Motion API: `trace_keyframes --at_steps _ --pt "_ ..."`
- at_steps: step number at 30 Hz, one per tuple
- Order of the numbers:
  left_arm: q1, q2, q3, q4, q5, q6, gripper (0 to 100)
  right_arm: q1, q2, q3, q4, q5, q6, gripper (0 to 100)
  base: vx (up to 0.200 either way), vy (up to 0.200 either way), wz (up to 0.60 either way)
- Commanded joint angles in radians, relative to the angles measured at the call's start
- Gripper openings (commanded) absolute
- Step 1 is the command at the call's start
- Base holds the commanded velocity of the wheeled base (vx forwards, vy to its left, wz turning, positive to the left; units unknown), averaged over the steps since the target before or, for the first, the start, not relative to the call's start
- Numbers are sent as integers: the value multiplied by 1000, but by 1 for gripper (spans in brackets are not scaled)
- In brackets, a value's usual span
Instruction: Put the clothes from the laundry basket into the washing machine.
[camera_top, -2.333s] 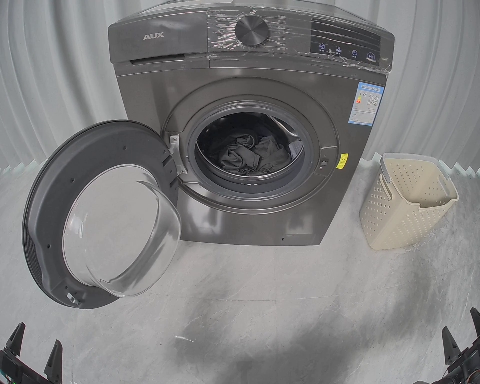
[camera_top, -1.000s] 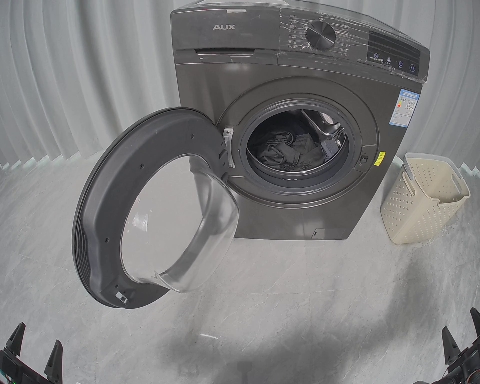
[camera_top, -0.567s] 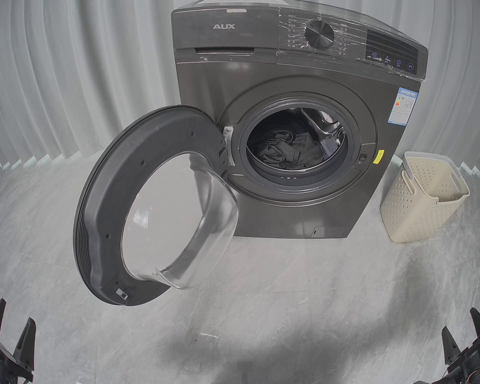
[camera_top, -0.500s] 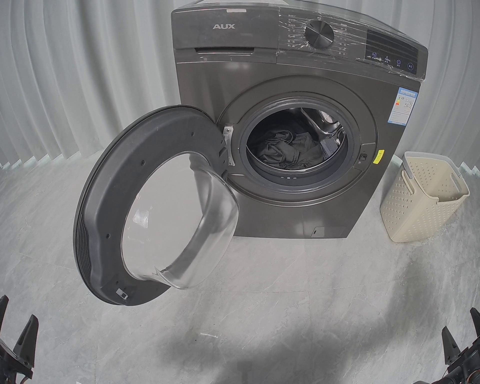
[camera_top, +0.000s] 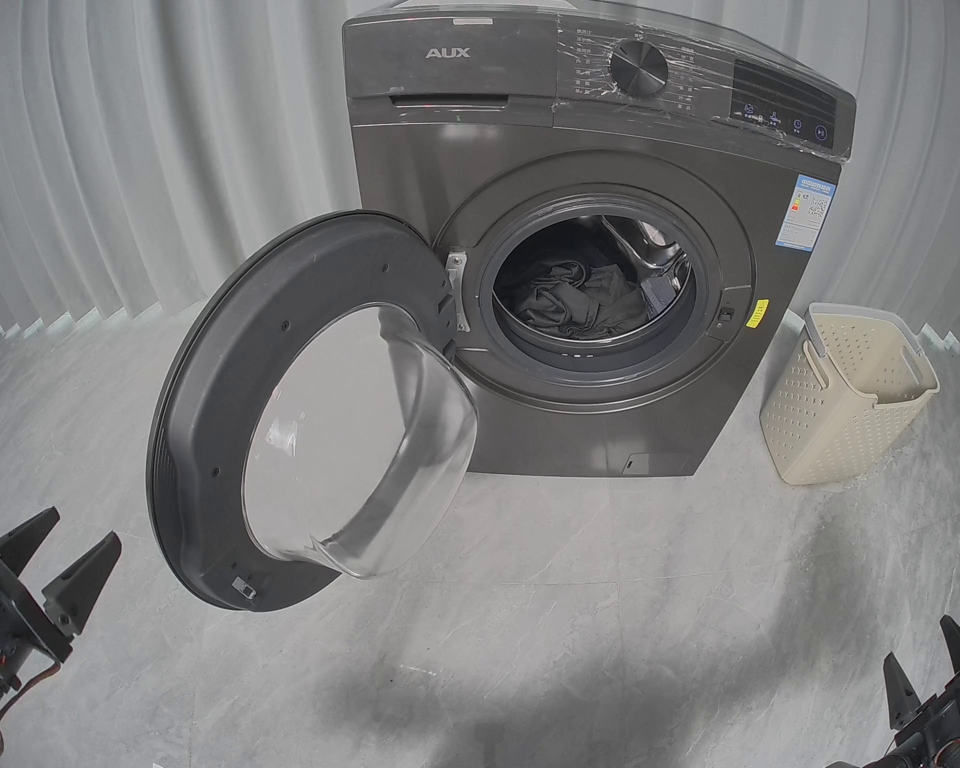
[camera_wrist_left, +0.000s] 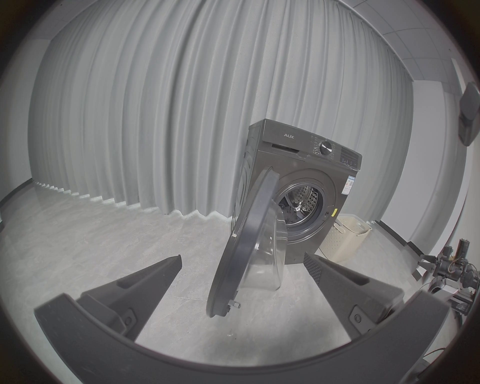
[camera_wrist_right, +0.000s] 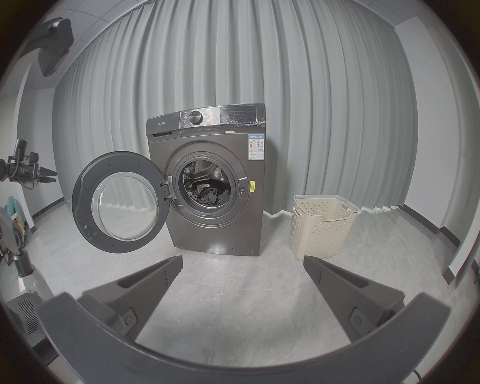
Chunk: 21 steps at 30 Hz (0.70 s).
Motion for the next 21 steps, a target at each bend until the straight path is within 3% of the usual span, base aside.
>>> trace_keyframes --at_steps 1,6,13,20,21 --pt "-4 164 -40 -40 -25 -3 100 -1 -6 10 0 1 -1 100 0 0 0" --pt "-7 291 -88 -69 -68 8 100 -1 -6 10 0 1 -1 100 0 0 0" --pt "-18 455 -99 -233 -77 10 100 -1 -6 10 0 1 -1 100 0 0 0" --pt "-87 524 -100 -282 -79 2 100 1 -6 10 0 1 -1 100 0 0 0" --pt "-134 520 -100 -282 -80 -3 100 -1 -6 10 0 1 -1 100 0 0 0"
